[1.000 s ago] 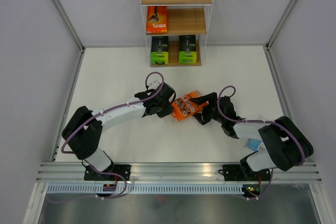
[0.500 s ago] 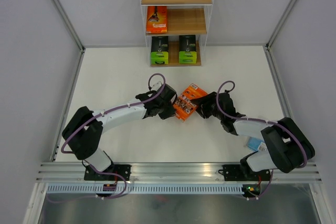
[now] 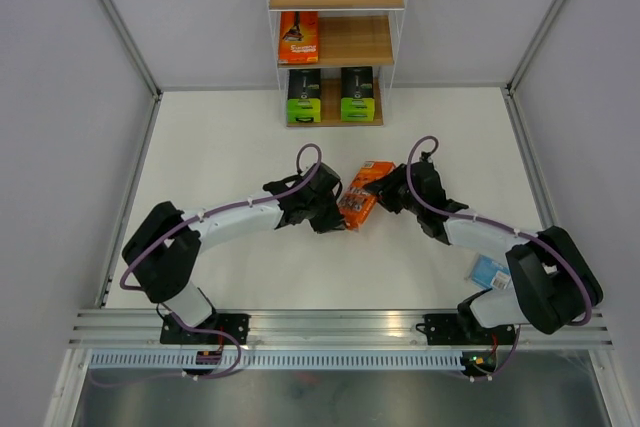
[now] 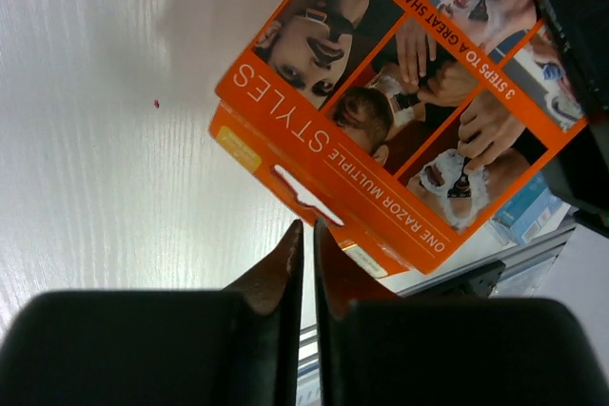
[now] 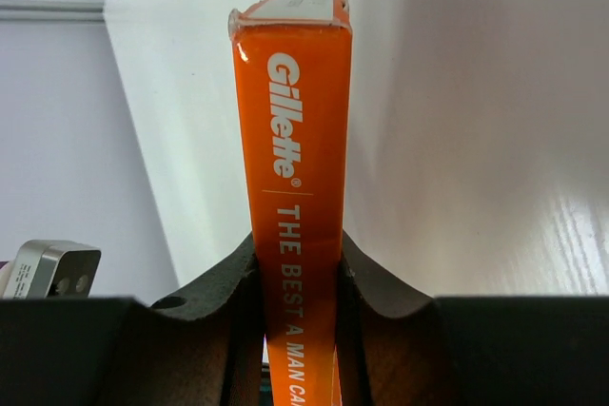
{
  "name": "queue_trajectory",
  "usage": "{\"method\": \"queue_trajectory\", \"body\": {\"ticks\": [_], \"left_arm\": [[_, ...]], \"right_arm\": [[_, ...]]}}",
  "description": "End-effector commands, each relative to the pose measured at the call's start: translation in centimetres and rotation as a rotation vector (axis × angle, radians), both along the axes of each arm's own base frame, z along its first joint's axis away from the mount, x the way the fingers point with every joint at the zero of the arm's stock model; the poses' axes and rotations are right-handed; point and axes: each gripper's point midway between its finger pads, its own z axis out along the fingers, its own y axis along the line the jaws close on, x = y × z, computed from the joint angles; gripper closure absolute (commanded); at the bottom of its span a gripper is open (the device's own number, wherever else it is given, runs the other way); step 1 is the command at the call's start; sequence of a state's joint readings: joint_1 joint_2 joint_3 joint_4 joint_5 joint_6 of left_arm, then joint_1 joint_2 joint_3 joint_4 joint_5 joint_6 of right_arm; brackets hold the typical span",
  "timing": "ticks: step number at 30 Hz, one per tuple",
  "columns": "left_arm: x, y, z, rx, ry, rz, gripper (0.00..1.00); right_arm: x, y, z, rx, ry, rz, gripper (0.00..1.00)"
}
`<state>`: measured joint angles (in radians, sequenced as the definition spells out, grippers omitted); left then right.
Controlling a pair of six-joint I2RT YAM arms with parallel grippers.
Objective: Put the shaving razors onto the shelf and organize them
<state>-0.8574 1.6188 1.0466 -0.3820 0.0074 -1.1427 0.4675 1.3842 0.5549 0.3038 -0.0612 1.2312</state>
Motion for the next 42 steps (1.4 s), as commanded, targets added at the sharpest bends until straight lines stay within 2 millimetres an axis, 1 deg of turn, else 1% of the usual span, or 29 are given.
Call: {"method": "queue_trajectory", "body": {"ticks": [1,3,4,5,6,7,9,10,11,12,13,14,15,16,17,18,20,21,23,24,25,28,29,31,32,34,37,38,42], "left_arm": [[-0.2,-0.8,1.8,-0.047,-0.054,-0.092,0.86],[0.1,-0.2,2.9,-0.041,-0.113,-0.117,0.8],[0.5,0.1,3.3,-0.033,-0.144,-0.12,0.73],[0.7,0.5,4.4,-0.023,-0.2,-0.151,0.7],[0.7,0.7,5.0,-0.023,-0.228,-0.171,0.65],[1.2,1.6,5.7,0.009,-0.295,-0.179,0.55],[1.3,2.2,6.2,0.02,-0.345,-0.191,0.45],[0.9,2.7,5.5,0.026,-0.35,-0.202,0.38],[0.7,2.8,5.5,0.019,-0.372,-0.224,0.34],[0.9,2.1,6.7,-0.039,-0.431,-0.239,0.29],[0.2,2.2,6.0,-0.039,-0.436,-0.28,0.26],[0.3,2.3,6.0,-0.04,-0.458,-0.292,0.24],[0.5,2.1,6.5,-0.05,-0.489,-0.299,0.21],[0.6,2.5,6.2,-0.028,-0.513,-0.326,0.18],[0.9,2.6,6.3,-0.024,-0.533,-0.331,0.18],[1.8,3.4,6.3,-0.014,-0.539,-0.306,0.16],[2.8,4.3,5.9,-0.052,-0.493,-0.266,0.15],[4.0,5.7,5.5,-0.111,-0.439,-0.226,0.15],[4.9,6.8,5.3,-0.226,-0.368,-0.161,0.15],[5.9,7.4,6.2,-0.324,-0.407,-0.152,0.15],[6.1,7.5,6.9,-0.373,-0.418,-0.139,0.15],[6.7,7.3,8.3,-0.417,-0.475,-0.173,0.15],[7.2,7.0,9.4,-0.423,-0.502,-0.189,0.15],[7.8,6.9,9.8,-0.407,-0.517,-0.2,0.15],[8.5,6.7,11.0,-0.406,-0.546,-0.198,0.15],[9.1,6.5,11.8,-0.401,-0.568,-0.209,0.15],[10.1,5.7,13.3,-0.413,-0.606,-0.242,0.16],[10.3,5.5,13.4,-0.419,-0.612,-0.259,0.16],[10.9,5.4,13.0,-0.388,-0.665,-0.295,0.16]], "right_arm": [[1.2,-0.5,2.4,-0.155,-0.079,0.054,0.84],[1.1,-0.8,2.2,-0.203,-0.071,0.068,0.88],[0.9,-1.0,2.0,-0.226,-0.058,0.08,0.89],[0.8,-1.1,1.9,-0.245,-0.058,0.092,0.92],[0.4,-1.3,1.5,-0.258,-0.034,0.095,0.94],[0.3,-1.4,1.2,-0.255,-0.021,0.09,0.96],[0.2,-1.5,0.9,-0.23,0.006,0.07,0.96],[-0.1,-1.5,0.3,-0.209,0.021,0.067,0.96],[-0.2,-1.1,0.2,-0.168,0.03,0.067,0.96],[0.3,-0.1,1.4,-0.077,-0.013,0.091,0.95],[0.1,0.4,0.8,-0.047,-0.006,0.117,0.94],[0.4,0.7,1.3,-0.019,-0.029,0.139,0.94],[0.6,2.0,2.1,0.012,-0.076,0.221,0.94],[0.6,2.7,2.6,0.023,-0.106,0.273,0.94],[0.8,3.2,3.0,0.029,-0.127,0.321,0.94],[1.2,4.0,4.3,0.011,-0.196,0.402,0.94],[0.5,5.0,5.0,0.016,-0.224,0.52,0.94],[0.4,5.3,6.5,0.002,-0.286,0.573,0.94],[0.2,5.4,7.9,-0.015,-0.345,0.603,0.93],[0.2,5.4,9.4,-0.025,-0.405,0.619,0.92],[-0.1,5.7,10.0,-0.015,-0.427,0.646,0.91],[-1.0,6.3,11.0,0.02,-0.464,0.721,0.91],[-1.2,6.5,10.8,0.029,-0.458,0.736,0.91],[-1.4,6.6,10.4,0.038,-0.446,0.757,0.92],[-1.5,6.6,9.9,0.034,-0.433,0.763,0.92],[-1.6,6.6,9.9,0.023,-0.442,0.778,0.93],[-2.2,6.7,10.5,0.022,-0.458,0.83,0.94],[-2.4,6.9,11.5,0.033,-0.481,0.853,0.93],[-2.9,7.0,12.9,0.043,-0.509,0.874,0.93]]}}
